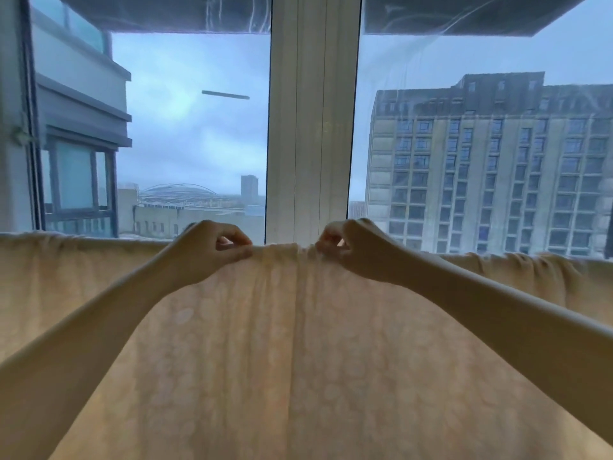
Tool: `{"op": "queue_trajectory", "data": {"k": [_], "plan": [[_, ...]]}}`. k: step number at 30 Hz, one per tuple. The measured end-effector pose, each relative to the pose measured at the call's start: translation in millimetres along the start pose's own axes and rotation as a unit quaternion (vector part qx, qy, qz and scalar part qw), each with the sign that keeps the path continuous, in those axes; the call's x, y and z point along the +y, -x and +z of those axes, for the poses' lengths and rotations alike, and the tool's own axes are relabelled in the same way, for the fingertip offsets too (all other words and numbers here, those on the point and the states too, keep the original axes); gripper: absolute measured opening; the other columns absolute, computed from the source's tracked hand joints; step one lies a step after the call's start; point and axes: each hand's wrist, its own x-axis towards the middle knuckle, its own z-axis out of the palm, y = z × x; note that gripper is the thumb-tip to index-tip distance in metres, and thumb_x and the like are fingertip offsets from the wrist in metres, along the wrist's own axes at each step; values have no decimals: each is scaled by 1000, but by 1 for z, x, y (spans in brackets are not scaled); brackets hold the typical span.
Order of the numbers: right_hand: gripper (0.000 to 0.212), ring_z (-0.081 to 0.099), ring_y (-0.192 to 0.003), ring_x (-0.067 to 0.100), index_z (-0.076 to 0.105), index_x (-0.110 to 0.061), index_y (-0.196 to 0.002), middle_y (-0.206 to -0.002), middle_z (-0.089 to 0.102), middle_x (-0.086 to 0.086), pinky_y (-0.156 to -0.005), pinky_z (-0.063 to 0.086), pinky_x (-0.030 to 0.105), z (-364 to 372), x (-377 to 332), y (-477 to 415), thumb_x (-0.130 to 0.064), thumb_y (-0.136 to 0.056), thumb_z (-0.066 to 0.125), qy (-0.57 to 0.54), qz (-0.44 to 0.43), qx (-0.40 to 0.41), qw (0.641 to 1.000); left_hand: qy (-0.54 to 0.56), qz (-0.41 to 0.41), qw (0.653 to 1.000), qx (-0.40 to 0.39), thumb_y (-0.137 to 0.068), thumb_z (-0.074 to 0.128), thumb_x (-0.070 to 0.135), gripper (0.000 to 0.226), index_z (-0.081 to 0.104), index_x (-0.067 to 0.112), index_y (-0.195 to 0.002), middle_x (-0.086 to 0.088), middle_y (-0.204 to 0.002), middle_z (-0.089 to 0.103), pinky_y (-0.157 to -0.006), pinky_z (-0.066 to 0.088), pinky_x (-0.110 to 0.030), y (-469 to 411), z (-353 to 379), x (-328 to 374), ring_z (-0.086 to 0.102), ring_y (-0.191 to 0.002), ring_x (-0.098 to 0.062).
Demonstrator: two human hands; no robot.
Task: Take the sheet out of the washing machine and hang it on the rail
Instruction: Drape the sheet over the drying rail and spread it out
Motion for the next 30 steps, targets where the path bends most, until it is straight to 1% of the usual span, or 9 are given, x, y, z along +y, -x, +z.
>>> {"op": "queue_trajectory", "data": {"k": [4, 7, 13, 17, 20, 22, 24, 26, 30], "plan": [[28, 63, -70, 8, 66, -9, -100, -89, 69, 5, -73, 56, 27, 13, -17, -12, -32, -96, 51, 18, -38, -19, 999, -50, -15, 998, 19, -81, 67, 46, 20, 69, 32, -95, 17, -90, 68, -78, 50, -23, 12, -12, -27, 61, -83, 3], [31, 66, -71, 13, 64, -12, -99, -86, 69, 3, -69, 58, 34, 25, -28, -26, -38, -96, 47, 43, -59, -8, 997, -50, -20, 998, 30, -80, 65, 46, 13, 61, 43, -92, 21, -90, 66, -73, 49, -19, 22, -26, -53, 61, -81, 3], [26, 62, -74, 9, 62, -20, -104, -94, 66, -4, -68, 56, 30, 55, -65, -46, -41, -95, 50, 43, -72, 28, 996, -16, -17, 997, 70, -69, 63, 51, 25, 63, 45, -94, 24, -89, 68, -81, 52, -23, 34, -51, -97, 64, -83, 6], [27, 63, -72, 8, 70, -21, -98, -88, 68, -8, -69, 56, 33, 69, -85, -55, -38, -96, 49, 51, -55, 52, 996, 46, -15, 993, 108, -76, 69, 36, 9, 69, 41, -84, 29, -78, 69, -79, 47, -14, 32, -61, -114, 64, -83, 8], [27, 65, -67, 11, 72, -21, -97, -81, 72, -5, -67, 56, 34, 75, -99, -58, -35, -97, 50, 70, -12, 90, 993, 54, 3, 988, 148, -84, 70, 22, 12, 70, 30, -75, 15, -72, 71, -73, 49, -23, 28, -58, -123, 64, -73, 0], [27, 62, -61, 11, 71, -22, -93, -73, 69, -5, -65, 54, 32, 79, -111, -62, -34, -98, 47, 117, 22, 101, 988, 37, 22, 989, 138, -87, 66, 23, 11, 67, 24, -77, 12, -69, 67, -71, 51, -30, 26, -54, -124, 62, -68, -2], [28, 59, -58, 11, 69, -21, -90, -67, 65, -4, -63, 51, 28, 81, -130, -71, -32, -99, 45, 160, 41, 112, 980, 33, 42, 989, 141, -89, 63, 25, 12, 65, 24, -78, 15, -69, 64, -67, 49, -24, 20, -55, -124, 59, -67, 2], [26, 58, -56, 12, 69, -19, -88, -65, 63, -4, -62, 51, 29, 84, -148, -88, -27, -98, 46, 145, 56, 147, 977, 54, 42, 983, 169, -90, 62, 22, 13, 66, 19, -78, 11, -69, 65, -64, 43, -15, 11, -64, -125, 58, -67, 2], [27, 53, -52, 9, 62, -15, -74, -58, 55, -7, -50, 39, 22, 102, -171, -111, -23, -96, 50, 93, 77, 153, 981, 57, 37, 981, 180, -87, 64, 21, 10, 68, 18, -78, 6, -73, 69, -71, 46, -26, 6, -83, -144, 63, -73, -9]]}}
